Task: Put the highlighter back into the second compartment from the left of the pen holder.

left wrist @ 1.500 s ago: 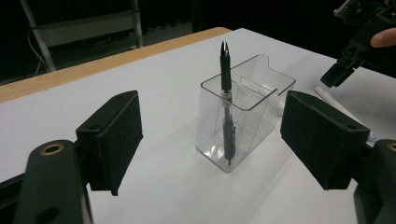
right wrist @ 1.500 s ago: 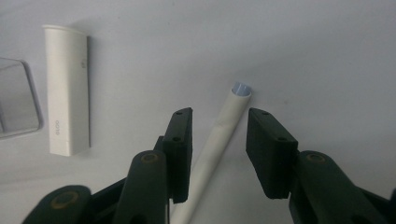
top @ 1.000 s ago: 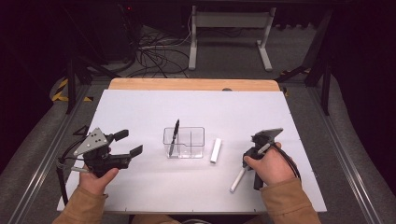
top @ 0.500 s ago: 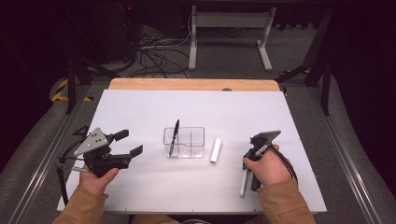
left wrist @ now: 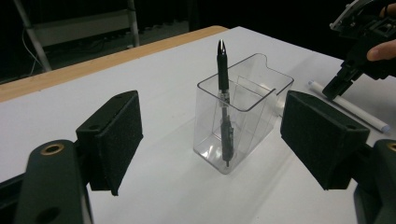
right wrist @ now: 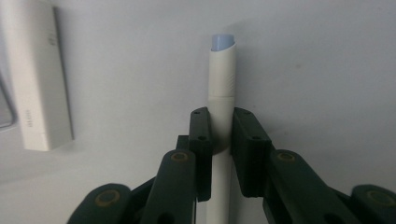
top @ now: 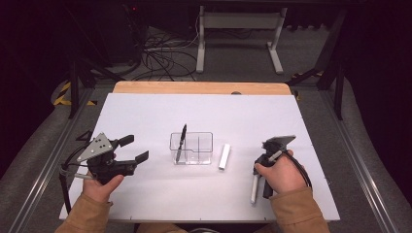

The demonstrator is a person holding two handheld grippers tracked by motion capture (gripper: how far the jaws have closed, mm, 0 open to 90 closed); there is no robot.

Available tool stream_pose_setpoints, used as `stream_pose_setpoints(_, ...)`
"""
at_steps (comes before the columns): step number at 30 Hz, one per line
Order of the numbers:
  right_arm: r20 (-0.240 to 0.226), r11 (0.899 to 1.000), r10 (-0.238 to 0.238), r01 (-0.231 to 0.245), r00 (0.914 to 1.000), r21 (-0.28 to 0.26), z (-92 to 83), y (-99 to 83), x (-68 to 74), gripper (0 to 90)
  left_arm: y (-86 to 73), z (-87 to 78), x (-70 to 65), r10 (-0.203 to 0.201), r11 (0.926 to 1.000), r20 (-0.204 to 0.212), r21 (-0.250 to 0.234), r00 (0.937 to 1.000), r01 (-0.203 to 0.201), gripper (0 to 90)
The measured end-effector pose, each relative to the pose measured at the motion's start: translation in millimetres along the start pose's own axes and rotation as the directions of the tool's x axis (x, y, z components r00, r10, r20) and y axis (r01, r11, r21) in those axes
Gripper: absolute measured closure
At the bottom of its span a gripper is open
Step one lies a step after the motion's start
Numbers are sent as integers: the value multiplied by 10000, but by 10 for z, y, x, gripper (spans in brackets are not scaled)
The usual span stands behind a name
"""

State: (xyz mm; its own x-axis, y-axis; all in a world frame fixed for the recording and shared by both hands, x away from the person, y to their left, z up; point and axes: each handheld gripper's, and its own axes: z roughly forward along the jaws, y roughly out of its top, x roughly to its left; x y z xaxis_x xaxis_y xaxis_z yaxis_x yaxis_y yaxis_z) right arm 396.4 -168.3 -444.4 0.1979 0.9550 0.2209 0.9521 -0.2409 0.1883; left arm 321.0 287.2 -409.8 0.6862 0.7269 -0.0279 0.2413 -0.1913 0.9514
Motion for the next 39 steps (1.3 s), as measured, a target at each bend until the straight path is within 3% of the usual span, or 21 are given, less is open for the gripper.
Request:
stream_pose_setpoints(5, -390, 9964, -320, 288, 9987, -798, -168, -10, 23, 789, 0, 0, -1, 10, 10000, 0, 2, 10000, -10, 215)
stream_pose_setpoints(15, -685, 9884, -598, 495, 9959, -1439, -357, -22, 31, 789, 7, -5, 3, 120, 9999, 0, 0, 9999, -120, 215)
stream_pose_setpoints(21, -929, 9696, -1133, 897, 9892, -2276, -461, -26, 43, 789, 4, 1, -5, 4, 10000, 38, -14, 10000, -4, 215)
stream_pose_setpoints(25, -1321, 9443, -1710, 1241, 9764, -3049, -541, -29, 74, 789, 2, 0, -3, 5, 10000, 28, -4, 10000, -5, 216)
stream_pose_setpoints(28, -1342, 9121, -2486, 1851, 9593, -3659, -585, -29, 77, 789, 0, 1, 0, -5, 10000, 14, 14, 10000, 5, 216)
stream_pose_setpoints(30, -1509, 8999, -2763, 2004, 9491, -3872, -607, -39, 80, 789, 3, 1, 4, 74, 10000, 24, 46, 10000, -74, 216)
stream_pose_setpoints(33, -1611, 8710, -3299, 2341, 9302, -4320, -637, -54, 88, 789, 6, 7, 1, 204, 9998, 7, 37, 9998, -204, 216)
stream_pose_setpoints(35, -1664, 8430, -3749, 2607, 9120, -4705, -657, -63, 92, 790, 1, 10, -1, 134, 9999, 29, 31, 9999, -134, 217)
stream_pose_setpoints(37, -1817, 8237, -4127, 2805, 8926, -4928, -672, -63, 89, 790, -1, 8, 6, 101, 9999, 46, 75, 9999, -101, 216)
stream_pose_setpoints(38, -1759, 7953, -4503, 3036, 8754, -5248, -672, -58, 80, 790, -2, 7, 6, 84, 9999, 31, 63, 10000, -85, 217)
stream_pose_setpoints(39, -1767, 7784, -4678, 3089, 8660, -5466, -676, -62, 80, 790, -2, 6, 7, 81, 10000, 37, 57, 10000, -81, 216)
